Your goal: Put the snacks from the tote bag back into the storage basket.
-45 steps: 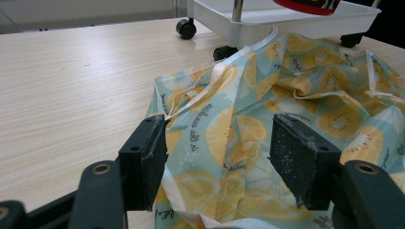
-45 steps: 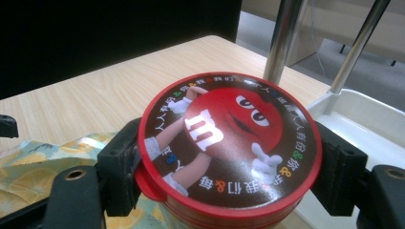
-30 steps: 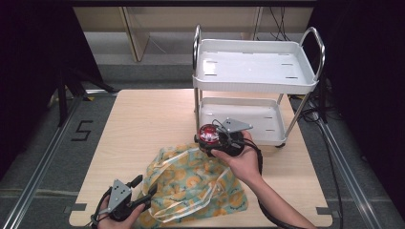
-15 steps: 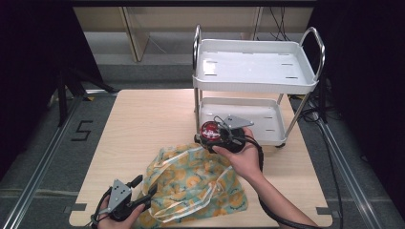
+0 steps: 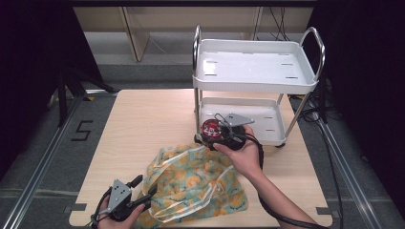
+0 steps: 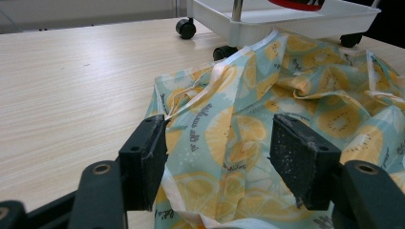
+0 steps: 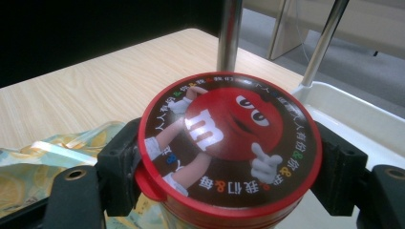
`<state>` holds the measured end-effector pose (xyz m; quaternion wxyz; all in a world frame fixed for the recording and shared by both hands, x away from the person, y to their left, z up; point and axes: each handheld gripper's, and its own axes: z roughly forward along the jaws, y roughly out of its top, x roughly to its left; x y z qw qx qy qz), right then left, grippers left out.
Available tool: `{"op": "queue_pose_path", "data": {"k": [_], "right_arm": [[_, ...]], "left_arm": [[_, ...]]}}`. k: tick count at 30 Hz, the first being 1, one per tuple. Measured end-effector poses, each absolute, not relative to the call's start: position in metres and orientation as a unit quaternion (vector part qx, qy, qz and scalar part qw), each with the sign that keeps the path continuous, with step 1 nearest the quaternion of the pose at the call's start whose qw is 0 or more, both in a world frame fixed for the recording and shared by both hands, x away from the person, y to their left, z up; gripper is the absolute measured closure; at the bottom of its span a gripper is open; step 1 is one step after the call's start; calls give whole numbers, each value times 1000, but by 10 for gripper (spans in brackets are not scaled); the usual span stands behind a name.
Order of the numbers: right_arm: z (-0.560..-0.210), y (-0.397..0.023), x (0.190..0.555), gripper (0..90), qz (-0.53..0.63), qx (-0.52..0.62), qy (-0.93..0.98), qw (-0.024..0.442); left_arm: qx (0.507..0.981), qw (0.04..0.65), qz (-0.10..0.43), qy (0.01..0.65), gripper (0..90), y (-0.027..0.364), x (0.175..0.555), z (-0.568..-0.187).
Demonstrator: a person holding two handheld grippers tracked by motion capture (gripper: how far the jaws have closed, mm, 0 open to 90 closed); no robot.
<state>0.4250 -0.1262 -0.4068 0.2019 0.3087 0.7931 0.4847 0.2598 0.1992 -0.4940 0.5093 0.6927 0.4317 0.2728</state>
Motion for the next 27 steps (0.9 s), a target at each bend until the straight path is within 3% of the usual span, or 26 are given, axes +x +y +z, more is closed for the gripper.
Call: {"op": "queue_pose_path", "data": {"k": [27], "right_arm": [[-406,-128,437,267,477,314,794,211]], "left_arm": [[694,510,272,429,371,199,260,-494]]}}
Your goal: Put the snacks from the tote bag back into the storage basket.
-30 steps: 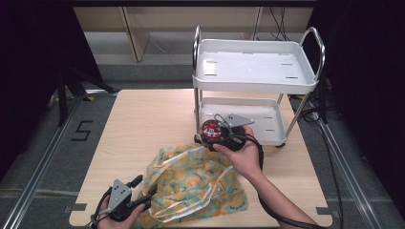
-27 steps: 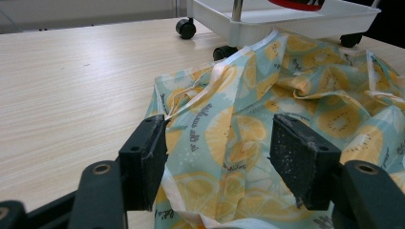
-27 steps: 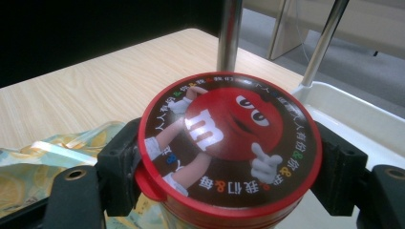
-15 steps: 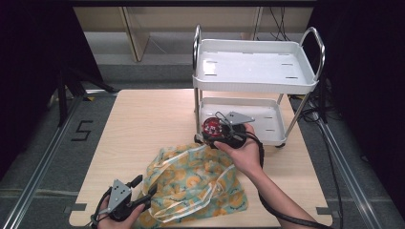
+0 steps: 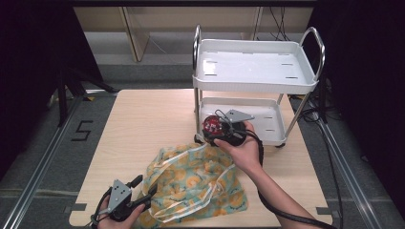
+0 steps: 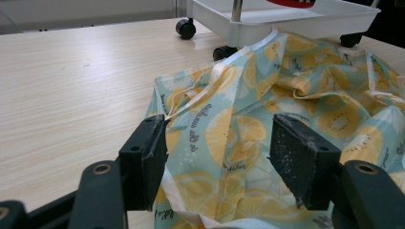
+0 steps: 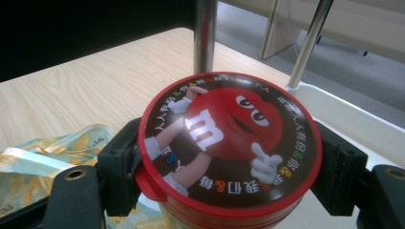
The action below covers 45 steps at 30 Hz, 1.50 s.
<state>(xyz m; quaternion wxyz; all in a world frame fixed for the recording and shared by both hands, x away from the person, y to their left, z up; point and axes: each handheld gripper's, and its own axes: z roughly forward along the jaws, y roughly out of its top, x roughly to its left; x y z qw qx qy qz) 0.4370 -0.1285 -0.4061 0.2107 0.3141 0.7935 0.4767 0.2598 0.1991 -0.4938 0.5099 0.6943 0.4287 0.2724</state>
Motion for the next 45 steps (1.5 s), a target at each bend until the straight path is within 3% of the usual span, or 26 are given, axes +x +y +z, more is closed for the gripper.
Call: {"op": "queue_pose_path", "data": {"k": [40,45], "right_arm": [[-412,-132,458,267,460,335,792,224],[-413,-131,457,267,465,357,783,207]], "left_arm": [[694,510,272,429,372,199,260,-494],[694,510,271,430,372,199,260,-494]]}}
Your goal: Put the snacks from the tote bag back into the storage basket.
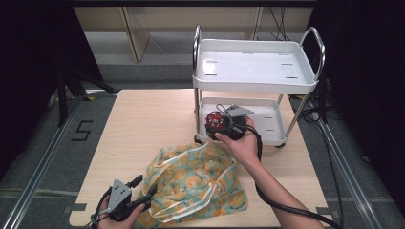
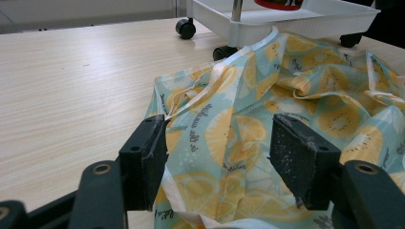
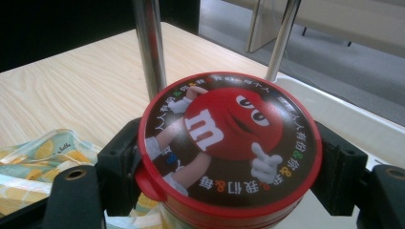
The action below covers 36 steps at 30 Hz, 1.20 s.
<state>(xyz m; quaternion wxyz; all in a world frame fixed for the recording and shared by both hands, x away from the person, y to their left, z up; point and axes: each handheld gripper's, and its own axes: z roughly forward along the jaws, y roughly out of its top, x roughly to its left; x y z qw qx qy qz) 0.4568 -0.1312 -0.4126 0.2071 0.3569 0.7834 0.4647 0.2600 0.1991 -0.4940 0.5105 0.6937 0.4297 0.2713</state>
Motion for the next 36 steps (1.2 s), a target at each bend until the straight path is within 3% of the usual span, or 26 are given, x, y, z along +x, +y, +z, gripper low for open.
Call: {"op": "queue_pose_path", "data": {"k": [4,8,36], "right_arm": [[-413,-132,458,267,463,358,784,205],[-416,-135,468,267,458,332,788,242],[-414,-136,473,267,453,352,786,231]], "left_arm": [[693,511,271,430,372,199,260,-494],[694,511,272,427,372,199,260,-494],[693,514,272,425,373,200,261,-494]]}}
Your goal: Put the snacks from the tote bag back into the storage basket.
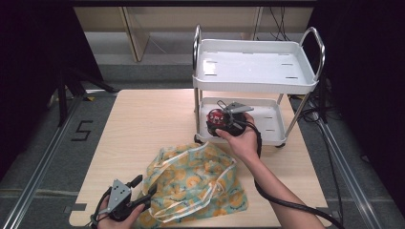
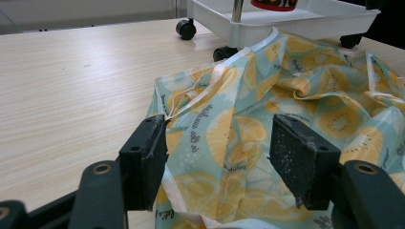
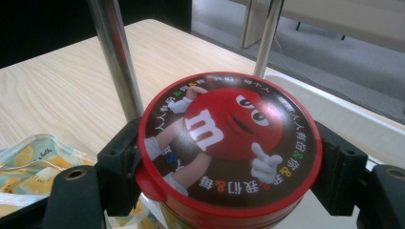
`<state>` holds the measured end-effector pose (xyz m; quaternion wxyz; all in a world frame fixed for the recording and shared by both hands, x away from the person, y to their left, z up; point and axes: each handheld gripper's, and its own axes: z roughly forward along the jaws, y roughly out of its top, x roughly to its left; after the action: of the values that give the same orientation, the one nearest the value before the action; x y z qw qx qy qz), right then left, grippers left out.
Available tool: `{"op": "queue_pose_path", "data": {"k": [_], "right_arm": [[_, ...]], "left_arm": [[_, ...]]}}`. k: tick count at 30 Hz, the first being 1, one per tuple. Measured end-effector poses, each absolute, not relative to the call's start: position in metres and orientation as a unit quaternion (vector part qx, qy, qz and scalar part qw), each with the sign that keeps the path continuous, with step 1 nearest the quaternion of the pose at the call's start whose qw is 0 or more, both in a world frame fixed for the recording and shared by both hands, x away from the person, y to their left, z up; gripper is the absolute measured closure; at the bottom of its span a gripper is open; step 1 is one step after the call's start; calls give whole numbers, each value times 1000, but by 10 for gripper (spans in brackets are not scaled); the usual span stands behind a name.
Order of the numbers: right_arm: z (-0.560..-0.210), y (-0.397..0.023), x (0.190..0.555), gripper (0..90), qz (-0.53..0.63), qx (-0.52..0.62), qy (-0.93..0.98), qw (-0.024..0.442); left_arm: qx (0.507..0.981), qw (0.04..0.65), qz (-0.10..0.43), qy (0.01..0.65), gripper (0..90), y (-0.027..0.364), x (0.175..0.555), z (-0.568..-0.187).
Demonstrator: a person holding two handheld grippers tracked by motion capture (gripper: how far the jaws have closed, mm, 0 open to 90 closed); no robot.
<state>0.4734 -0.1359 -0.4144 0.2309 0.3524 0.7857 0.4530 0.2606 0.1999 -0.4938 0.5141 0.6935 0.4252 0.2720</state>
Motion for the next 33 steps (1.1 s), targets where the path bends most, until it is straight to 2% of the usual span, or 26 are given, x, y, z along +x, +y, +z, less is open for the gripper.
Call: {"op": "queue_pose_path", "data": {"k": [16,20,21,25,26,33], "right_arm": [[-417,-127,477,267,453,366,783,219],[-417,-128,480,267,452,351,787,229],[-417,-127,480,267,452,360,787,215],[-417,-126,481,267,452,358,787,219],[-416,-126,480,267,459,359,786,207],[-416,-125,482,267,453,357,788,214]], "left_arm": [[692,515,271,428,373,200,260,-494],[692,515,271,428,373,200,260,-494],[692,515,270,428,373,200,260,-494],[692,515,270,428,373,200,260,-494],[692,515,271,428,373,200,260,-494],[692,515,271,427,373,200,260,-494]]}}
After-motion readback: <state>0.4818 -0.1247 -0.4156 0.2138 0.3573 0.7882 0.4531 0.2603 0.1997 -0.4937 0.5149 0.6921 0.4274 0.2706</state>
